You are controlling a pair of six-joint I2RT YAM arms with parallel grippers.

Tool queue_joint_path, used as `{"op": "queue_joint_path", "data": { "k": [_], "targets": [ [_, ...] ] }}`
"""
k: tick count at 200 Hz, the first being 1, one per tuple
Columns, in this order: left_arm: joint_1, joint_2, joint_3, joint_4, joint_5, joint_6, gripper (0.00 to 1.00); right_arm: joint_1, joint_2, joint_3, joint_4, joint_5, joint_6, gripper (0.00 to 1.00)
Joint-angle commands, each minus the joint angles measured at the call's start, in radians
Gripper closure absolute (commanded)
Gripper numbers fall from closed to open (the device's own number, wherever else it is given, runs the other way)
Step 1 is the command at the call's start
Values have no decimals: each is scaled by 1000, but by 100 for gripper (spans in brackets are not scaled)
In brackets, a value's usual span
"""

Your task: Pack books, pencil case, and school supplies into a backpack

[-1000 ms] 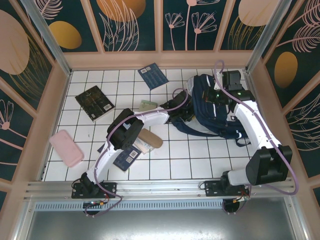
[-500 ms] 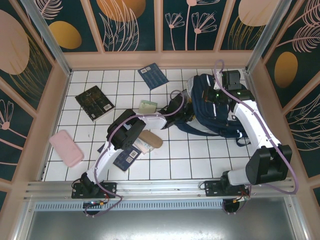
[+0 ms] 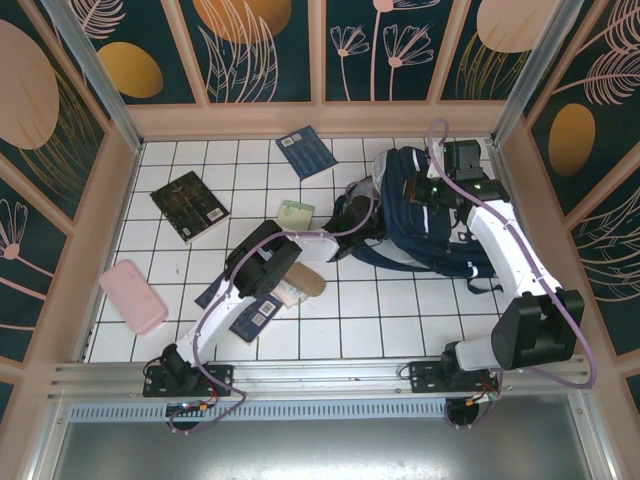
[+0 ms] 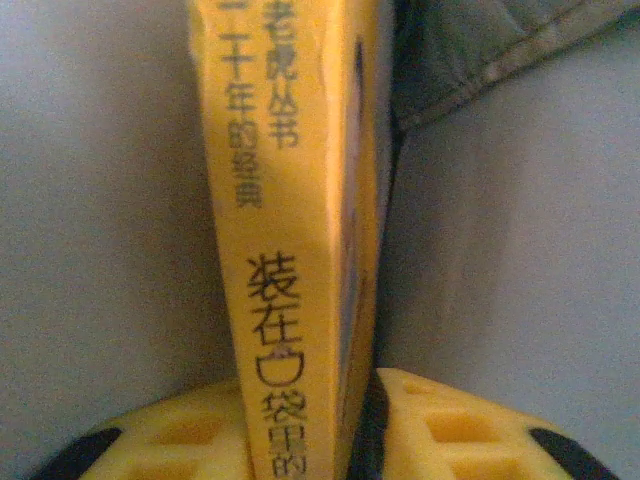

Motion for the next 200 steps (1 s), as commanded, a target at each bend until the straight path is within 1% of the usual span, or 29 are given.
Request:
{"op": "queue_joint_path", "data": {
  "k": [1,13,18,24,27,31,41,48,61,79,113,133,148,158,170,188,200],
  "targets": [
    [-5,19,31,-4,-65,23,77,22,-21,42,103,-89,14,100],
    [-3,18,38,-4,-66,30,75,21,-23,44,101,-88,12,100],
    [-3,19,43,-2,-67,34,71,19,-23,43,100,-87,11,100],
    [-3,21,47,-1,-69,36,62,18,-25,44,98,-86,11,100],
    [-3,23,51,-3,-69,36,61,18,-24,42,98,-86,11,100],
    [-3,25,55,-2,-66,36,67,16,-26,40,98,-86,11,100],
    [-3,36,68,6,-45,36,90,13,-27,40,98,-86,10,100],
    [-1,38,75,2,-29,33,100,11,-28,42,95,-87,8,100],
    [5,31,63,7,-3,25,100,6,-29,44,91,-86,3,100],
    [26,-11,1,77,52,35,100,-16,-32,52,81,-97,-11,100],
    [86,-102,-137,257,226,60,100,-73,-25,92,50,-156,-71,100],
    [108,-119,-151,316,335,64,100,-92,-14,110,39,-184,-92,100],
    [111,-94,-98,362,427,51,100,-92,-3,111,47,-216,-90,100],
    [107,-70,-51,360,474,42,100,-92,6,111,52,-231,-87,100],
    [104,-44,4,320,501,55,100,-86,16,115,49,-239,-90,100],
    [99,-25,79,137,498,151,100,-73,24,121,43,-241,-97,100],
    [91,0,130,87,504,167,100,-67,29,120,45,-240,-97,100]
  ]
}}
